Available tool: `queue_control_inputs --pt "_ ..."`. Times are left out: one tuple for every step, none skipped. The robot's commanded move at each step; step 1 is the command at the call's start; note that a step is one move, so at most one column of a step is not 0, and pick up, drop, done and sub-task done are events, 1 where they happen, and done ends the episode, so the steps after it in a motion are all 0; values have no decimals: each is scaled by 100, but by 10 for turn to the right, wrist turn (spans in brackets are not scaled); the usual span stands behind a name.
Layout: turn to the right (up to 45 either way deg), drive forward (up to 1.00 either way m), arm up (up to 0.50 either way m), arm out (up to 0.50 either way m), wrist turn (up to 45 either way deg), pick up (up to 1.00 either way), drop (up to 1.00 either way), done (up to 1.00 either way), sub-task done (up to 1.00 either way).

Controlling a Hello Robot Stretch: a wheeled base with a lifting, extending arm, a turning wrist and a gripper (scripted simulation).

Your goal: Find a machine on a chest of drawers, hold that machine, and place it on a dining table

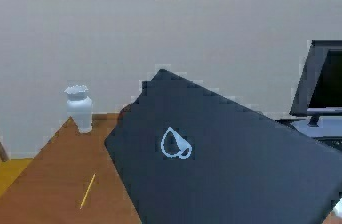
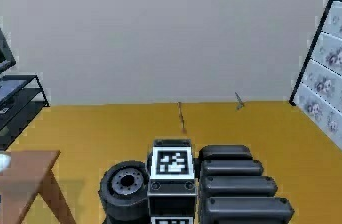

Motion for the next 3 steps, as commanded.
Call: queue_control_inputs --pt "450 0 0 0 0 0 0 0 0" --pt "450 0 0 0 0 0 0 0 0" --pt "-450 0 0 0 0 0 0 0 0"
